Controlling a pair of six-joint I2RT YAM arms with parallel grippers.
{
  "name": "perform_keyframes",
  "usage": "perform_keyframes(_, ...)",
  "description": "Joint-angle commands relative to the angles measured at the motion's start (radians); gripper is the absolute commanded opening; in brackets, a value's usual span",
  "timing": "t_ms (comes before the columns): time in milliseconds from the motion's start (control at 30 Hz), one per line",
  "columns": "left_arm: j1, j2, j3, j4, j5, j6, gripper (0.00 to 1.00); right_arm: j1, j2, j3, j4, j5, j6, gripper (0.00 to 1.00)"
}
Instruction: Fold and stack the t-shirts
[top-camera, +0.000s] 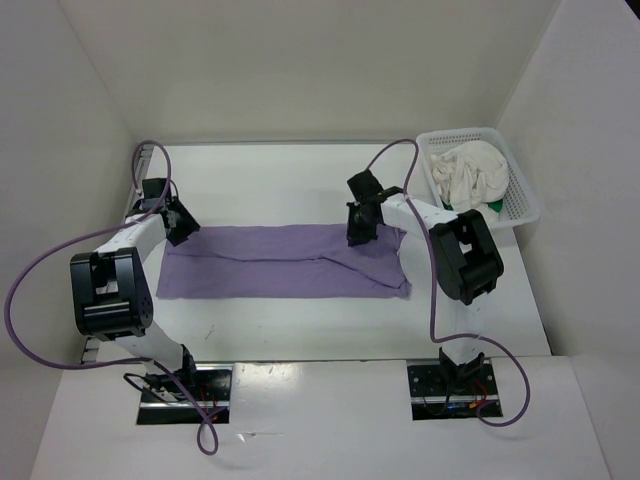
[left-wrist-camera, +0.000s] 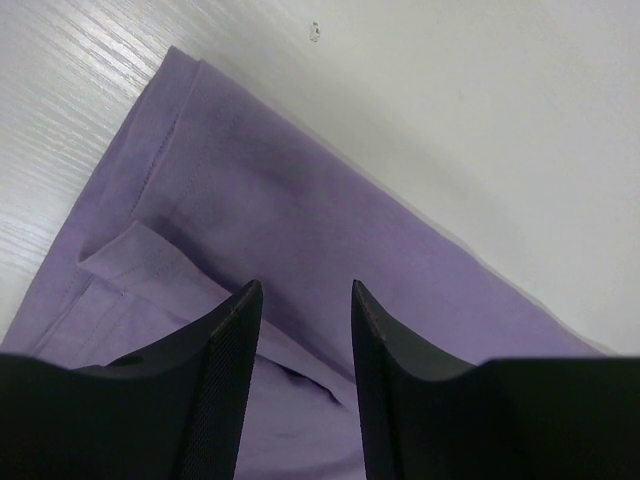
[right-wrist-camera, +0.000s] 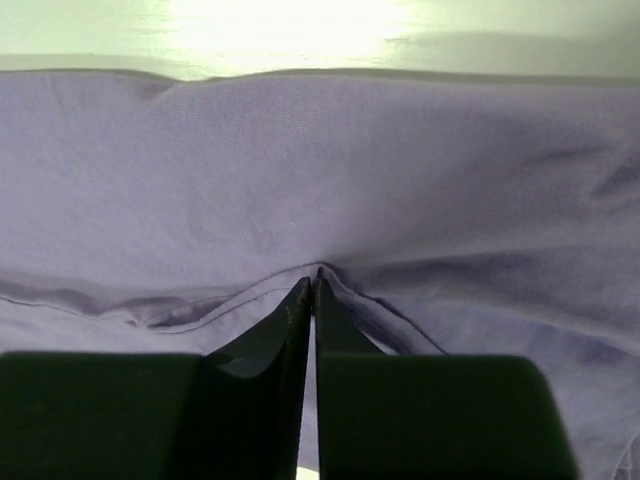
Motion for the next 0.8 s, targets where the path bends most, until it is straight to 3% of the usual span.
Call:
perform_keyframes(0, 0.002, -0.044, -0.005, 0.013, -0.007, 0.027, 0.49, 0.007, -0.009, 0.035, -0.037, 0.006, -0.02, 0.05)
perform_keyframes(33, 0.002, -0.044, -0.005, 0.013, -0.017, 0.027, 0.49, 0.018, -0.021, 0.035, -0.048, 0.006, -0.02, 0.02)
perform_keyframes(300, 0.021, -0.062, 0.015, -0.007, -0.026, 0.027, 0.49, 0.092, -0.159, -0.051, -0.145, -0.066, 0.004, 0.0)
perform_keyframes(467, 0.021, -0.082, 0.026, -0.03, -0.102, 0.027, 0.42, 0.142, -0.22, -0.129, -0.154, -0.141, 0.05, 0.02)
perform_keyframes(533, 0.021, -0.091, 0.016, -0.041, -0.125, 0.027, 0.41, 0.153, -0.22, -0.166, -0.145, -0.178, 0.073, 0.05)
perform_keyframes(667, 0.03, -0.071, 0.018, -0.032, -0.093, 0.027, 0.41, 0.176, -0.22, -0.195, -0.136, -0.207, 0.064, 0.27)
perform_keyframes(767, 0.03, -0.028, 0.05, -0.023, -0.072, 0.027, 0.38, 0.176, -0.233, -0.168, -0.148, -0.165, 0.039, 0.31)
